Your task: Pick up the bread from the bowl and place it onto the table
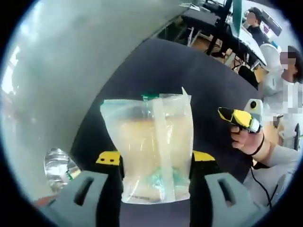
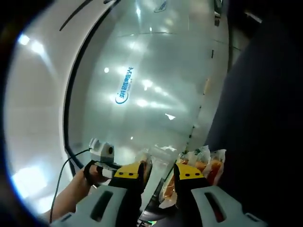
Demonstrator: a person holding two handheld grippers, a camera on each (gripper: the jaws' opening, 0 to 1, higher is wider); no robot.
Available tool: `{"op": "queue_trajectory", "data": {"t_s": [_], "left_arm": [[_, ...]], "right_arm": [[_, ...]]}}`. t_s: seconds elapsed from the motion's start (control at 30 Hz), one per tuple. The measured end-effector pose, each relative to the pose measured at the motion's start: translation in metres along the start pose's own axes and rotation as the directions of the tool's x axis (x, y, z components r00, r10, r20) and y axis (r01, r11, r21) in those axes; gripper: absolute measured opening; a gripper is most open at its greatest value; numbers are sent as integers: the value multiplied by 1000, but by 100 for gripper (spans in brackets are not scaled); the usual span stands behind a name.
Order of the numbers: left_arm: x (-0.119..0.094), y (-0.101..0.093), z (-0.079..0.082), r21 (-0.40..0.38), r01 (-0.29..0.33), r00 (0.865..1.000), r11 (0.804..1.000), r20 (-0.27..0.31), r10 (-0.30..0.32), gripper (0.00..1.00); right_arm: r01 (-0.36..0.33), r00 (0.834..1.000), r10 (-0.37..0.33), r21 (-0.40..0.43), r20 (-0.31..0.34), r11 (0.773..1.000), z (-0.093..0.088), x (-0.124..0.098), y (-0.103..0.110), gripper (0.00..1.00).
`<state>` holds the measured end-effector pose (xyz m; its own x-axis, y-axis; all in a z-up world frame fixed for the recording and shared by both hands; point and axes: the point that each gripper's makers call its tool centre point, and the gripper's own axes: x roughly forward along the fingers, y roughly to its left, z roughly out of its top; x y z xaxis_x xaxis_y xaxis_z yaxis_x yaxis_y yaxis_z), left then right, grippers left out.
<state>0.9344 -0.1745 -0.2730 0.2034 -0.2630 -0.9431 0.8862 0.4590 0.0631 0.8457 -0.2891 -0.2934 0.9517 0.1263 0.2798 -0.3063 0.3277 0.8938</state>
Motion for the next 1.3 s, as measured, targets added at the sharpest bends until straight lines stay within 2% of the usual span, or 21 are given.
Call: {"op": "queue_trajectory", "data": {"t_s": [0.2,0.33,0.5,0.6,0.8,0.83,1.1,1.2,1.3], "left_arm": [[27,-4,2,41,8,999,999,-50,-6,44],[33,-3,6,32,30,998,999,-60,-28,45],[41,-5,3,62,44,995,997,-89,-38,45],[43,-7,6,64,50,995,997,-86,-44,45],[49,-9,5,88,38,994,995,-109,-28,45],[50,-10,5,104,39,994,994,-104,-28,46],[52,-8,8,84,46,997,995,-60,-41,47],[53,-9,8,117,61,998,991,-29,-58,51],[55,-10,4,121,64,998,991,-32,-61,54]], "right_arm": [[2,1000,-2,9,6,1000,2,0,-1,22],[3,1000,-3,9,6,1000,1,0,-1,22],[4,1000,-4,2,-3,1000,0,1,-2,22],[-1,1000,1,4,-6,1000,-1,1,-1,22],[-4,1000,4,5,-8,1000,-1,2,0,22],[-6,1000,6,6,-8,1000,-1,2,0,22],[-5,1000,6,12,-20,1000,-4,4,0,22],[-3,1000,4,9,-23,1000,-5,3,1,22],[-1,1000,2,6,-24,1000,-5,2,0,22]]}}
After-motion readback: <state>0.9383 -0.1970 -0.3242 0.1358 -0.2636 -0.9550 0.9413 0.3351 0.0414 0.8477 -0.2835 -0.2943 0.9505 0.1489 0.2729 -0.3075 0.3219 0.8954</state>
